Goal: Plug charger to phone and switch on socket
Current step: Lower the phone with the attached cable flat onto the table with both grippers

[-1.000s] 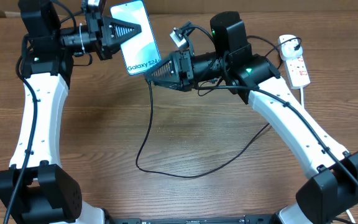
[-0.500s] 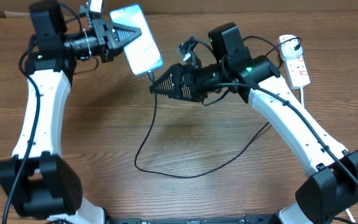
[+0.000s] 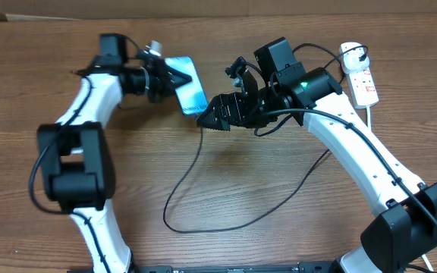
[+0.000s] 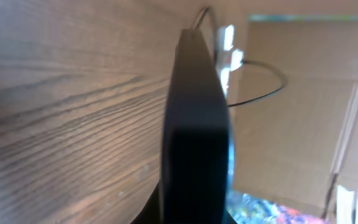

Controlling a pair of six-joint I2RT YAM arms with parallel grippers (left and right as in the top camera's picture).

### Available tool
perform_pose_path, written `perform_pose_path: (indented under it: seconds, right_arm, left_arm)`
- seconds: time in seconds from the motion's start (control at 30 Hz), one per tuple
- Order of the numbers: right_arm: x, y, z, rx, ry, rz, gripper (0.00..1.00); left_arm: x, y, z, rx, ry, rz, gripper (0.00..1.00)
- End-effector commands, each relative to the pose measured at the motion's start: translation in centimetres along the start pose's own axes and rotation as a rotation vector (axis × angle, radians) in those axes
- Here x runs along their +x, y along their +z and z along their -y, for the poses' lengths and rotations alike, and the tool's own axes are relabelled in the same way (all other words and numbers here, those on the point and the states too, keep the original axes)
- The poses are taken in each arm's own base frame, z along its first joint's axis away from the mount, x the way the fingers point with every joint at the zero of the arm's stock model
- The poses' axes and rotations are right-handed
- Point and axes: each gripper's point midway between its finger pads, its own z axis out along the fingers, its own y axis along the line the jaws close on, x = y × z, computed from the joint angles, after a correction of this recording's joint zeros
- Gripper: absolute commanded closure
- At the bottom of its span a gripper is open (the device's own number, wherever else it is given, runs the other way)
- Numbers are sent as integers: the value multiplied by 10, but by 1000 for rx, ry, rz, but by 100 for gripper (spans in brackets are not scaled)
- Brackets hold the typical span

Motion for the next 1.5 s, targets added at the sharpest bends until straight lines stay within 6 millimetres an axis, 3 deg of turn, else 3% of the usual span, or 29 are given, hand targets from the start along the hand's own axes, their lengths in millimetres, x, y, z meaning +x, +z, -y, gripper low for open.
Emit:
perform_pose_path:
  seconds: [0.0,0.13,0.23,0.77,0.87,1.07,1.33,1.47]
  right_arm:
    - [-5,-1,15,73,-10,19,0]
    - [-1,-1,22,115,6,9,0]
    - [1,-1,23,117,12,2,0]
    - [2,-1,25,126,16,0,0]
    - [2,-1,25,126,16,0,0]
    - [3,-1,25,127,20,-5,0]
    - [3,-1,26,135,20,-4,0]
    - [3,-2,27,138,19,-2,0]
  left_arm:
    - [13,37,-17,-62,39,-54,96]
    - [17,55,-35,-163,46,-52,95]
    - [13,57,-48,-256,61,-17,95]
    - [15,57,-55,-284,167,-35,86]
    - [11,53,-61,-317,161,-20,76]
    - [8,47,-68,-339,146,-8,69]
    - [4,33,-82,-391,105,9,70]
    - [3,23,-93,-438,75,17,65]
